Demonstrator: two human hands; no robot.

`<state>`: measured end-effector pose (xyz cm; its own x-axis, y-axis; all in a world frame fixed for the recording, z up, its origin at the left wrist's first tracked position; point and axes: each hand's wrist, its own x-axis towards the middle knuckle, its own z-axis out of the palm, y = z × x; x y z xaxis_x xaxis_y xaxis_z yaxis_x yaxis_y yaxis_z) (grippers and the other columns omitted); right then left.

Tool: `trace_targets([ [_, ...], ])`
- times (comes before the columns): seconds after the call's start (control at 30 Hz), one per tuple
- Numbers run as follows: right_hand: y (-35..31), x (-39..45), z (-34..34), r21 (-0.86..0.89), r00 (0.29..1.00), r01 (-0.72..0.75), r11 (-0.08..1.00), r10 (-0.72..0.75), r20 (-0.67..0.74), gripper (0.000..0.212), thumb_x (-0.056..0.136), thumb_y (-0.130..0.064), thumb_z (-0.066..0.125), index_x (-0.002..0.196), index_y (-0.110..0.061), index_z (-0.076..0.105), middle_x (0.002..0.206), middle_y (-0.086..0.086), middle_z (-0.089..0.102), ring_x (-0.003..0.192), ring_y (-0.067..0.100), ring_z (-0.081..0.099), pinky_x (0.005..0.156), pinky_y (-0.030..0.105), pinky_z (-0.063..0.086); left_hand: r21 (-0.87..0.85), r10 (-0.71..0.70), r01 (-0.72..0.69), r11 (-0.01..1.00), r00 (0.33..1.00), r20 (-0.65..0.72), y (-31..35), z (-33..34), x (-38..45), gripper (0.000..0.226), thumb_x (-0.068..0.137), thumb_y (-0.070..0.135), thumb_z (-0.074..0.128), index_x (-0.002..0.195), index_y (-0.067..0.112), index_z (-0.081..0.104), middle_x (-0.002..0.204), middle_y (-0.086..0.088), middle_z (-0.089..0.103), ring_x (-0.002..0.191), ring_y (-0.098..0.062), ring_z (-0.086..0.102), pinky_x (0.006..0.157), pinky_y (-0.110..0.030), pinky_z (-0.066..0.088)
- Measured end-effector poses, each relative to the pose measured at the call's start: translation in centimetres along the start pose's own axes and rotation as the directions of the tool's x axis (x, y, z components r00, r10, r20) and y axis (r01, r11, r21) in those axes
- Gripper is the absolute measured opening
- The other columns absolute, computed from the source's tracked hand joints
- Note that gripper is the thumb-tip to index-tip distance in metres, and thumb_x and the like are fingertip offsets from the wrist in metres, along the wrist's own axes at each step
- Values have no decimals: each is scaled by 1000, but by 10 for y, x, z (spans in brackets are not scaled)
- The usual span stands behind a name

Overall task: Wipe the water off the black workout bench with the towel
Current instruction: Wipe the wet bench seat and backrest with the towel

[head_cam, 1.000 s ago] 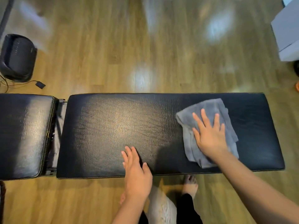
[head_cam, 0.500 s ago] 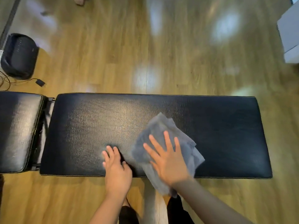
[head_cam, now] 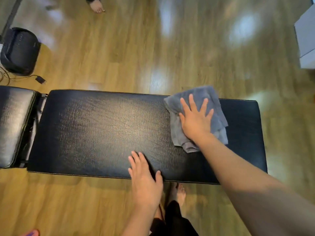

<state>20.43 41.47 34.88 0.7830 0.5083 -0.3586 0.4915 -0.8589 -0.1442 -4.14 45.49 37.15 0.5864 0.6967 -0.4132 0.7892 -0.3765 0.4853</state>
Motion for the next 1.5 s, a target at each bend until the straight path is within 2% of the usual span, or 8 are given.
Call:
trace_targets([
  [0.2, -42, -52, 26, -97, 945, 324, 941, -326, -5, 61, 101, -46, 40, 155, -35, 15, 166, -1, 6, 147, 47, -8, 110, 72, 10, -7, -10, 10, 1000, 999, 41, -1, 11, -14, 89, 88, 19, 60, 152, 10, 0, 156, 0, -21, 145, -16, -22, 120, -36, -3],
  [0.37, 29, -139, 53, -189, 871, 491, 850, -486, 74, 59, 96, -43, 43, 152, -36, 27, 165, -3, 15, 148, 46, 1, 110, 68, 19, -32, -18, 20, 999, 997, 72, -3, 5, -7, 88, 85, 13, 59, 153, 7, 3, 162, -7, -10, 147, -18, -18, 120, -39, -2],
  [0.6, 143, -120, 21, -170, 969, 248, 954, -243, 55, 56, 94, -44, 36, 150, -35, 34, 162, -5, 23, 147, 44, 12, 106, 67, 30, 83, -43, 38, 996, 997, 57, 2, 14, 0, 100, 84, 42, 64, 152, 7, 0, 161, -10, -15, 147, -24, -19, 119, -41, -2],
  [0.8, 107, -27, -2, -33, 999, 28, 999, -29, -34, 56, 102, -47, 30, 155, -38, 13, 166, -7, 2, 148, 45, -8, 113, 71, 10, 203, -114, 108, 973, 993, 19, 13, 21, 1, 102, 81, 43, 65, 151, 4, 1, 161, -16, -10, 148, -31, -13, 119, -46, 4],
  [0.97, 38, -30, 6, -82, 965, 259, 962, -261, -6, 59, 102, -45, 36, 155, -35, 13, 166, -2, 3, 147, 47, -9, 111, 73, 9, 129, -229, 230, 965, 973, -25, 38, 32, 2, 102, 77, 25, 67, 151, 1, 2, 161, -18, -9, 148, -31, -12, 118, -49, 4],
  [1.17, 95, -135, 46, -205, 763, 645, 736, -633, 131, 60, 95, -44, 47, 151, -33, 30, 164, -1, 18, 147, 48, 5, 110, 70, 17, -137, -136, 120, 983, 985, -110, 78, 58, -20, 95, 72, -5, 52, 152, 5, 3, 160, -5, -15, 145, -14, -22, 119, -40, -6],
  [1.3, 187, -143, 35, -237, 766, 643, 728, -615, 186, 61, 92, -45, 43, 151, -37, 30, 164, -5, 19, 147, 46, 13, 106, 68, 27, -143, -93, 77, 987, 990, -106, 91, 81, -37, 87, 71, 10, 39, 152, 8, 6, 157, 3, -17, 146, -14, -19, 118, -35, -8],
  [1.5, 227, -58, -12, -193, 916, 402, 895, -395, 72, 54, 96, -42, 34, 150, -36, 34, 161, -5, 25, 147, 46, 12, 106, 71, 27, -149, -123, 107, 983, 986, -108, 109, 99, -51, 82, 87, 8, 50, 153, 11, 1, 156, 4, -19, 146, -13, -21, 119, -35, -8],
])
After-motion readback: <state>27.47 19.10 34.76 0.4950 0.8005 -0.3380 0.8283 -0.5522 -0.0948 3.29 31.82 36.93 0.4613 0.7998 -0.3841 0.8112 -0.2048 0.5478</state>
